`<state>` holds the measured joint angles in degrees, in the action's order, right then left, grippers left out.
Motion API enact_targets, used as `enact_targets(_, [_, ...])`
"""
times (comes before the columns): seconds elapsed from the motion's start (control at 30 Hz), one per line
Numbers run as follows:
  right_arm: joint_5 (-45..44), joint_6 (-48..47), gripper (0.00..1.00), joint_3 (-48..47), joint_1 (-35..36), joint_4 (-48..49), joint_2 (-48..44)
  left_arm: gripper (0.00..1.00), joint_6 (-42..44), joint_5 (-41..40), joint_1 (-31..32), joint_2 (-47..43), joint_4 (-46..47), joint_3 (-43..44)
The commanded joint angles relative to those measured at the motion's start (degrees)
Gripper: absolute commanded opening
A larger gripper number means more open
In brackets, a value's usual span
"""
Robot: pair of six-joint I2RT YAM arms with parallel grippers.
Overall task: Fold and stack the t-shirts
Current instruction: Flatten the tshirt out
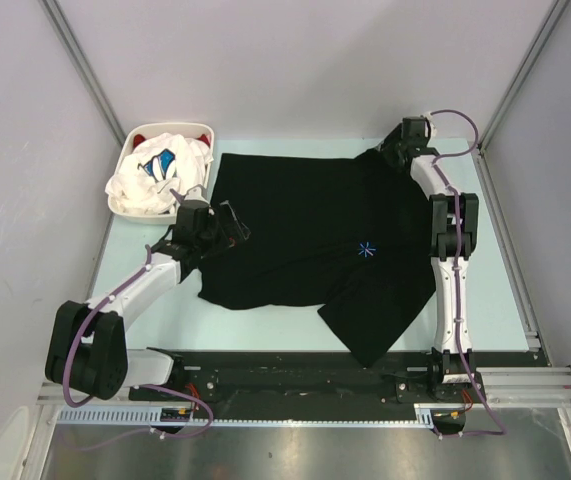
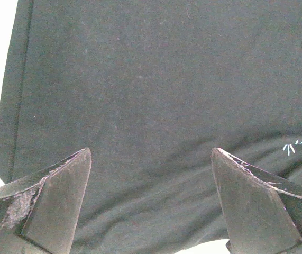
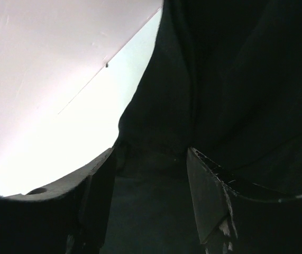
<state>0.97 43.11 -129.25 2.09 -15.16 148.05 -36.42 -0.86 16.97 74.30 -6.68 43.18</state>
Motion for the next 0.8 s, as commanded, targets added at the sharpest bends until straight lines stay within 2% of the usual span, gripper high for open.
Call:
enact_targets(0.0, [1.84,1.97,0.59,-1.0,0.29,1.71,0.4,1.0,0.74,-0.19,0.25,0.23,1.32,0.33])
enact_targets(0.2, [1.31,2.33,0.54,-1.44,0.37,1.89,0.84,1.0,0.83,-0.28,0.25,-0.12,1.23,0.24])
enact_targets(0.37, [1.22,2.77,0.43,-4.51,0.29,1.09,3.2,1.0,0.92,-0.45,0.25,-0.21,1.05,0.24])
enact_targets(0.47, [1.84,3.47,0.24,-6.35,0.46,1.18,5.05,1.0,0.92,-0.72,0.17,-0.3,1.05,0.06])
enact_targets(0.5, [2.27,3.82,0.12,-6.71,0.46,1.71,5.49,1.0,1.0,-0.81,0.25,-0.3,1.05,0.06])
enact_targets(0.57, [2.63,4.7,0.02,-6.8,0.55,3.19,6.28,1.0,1.0,-0.98,0.25,-0.3,0.88,0.15])
enact_targets(0.77, [5.0,4.61,0.0,-6.89,1.51,13.82,7.34,1.0,1.53,-1.86,0.25,-0.74,0.26,0.41])
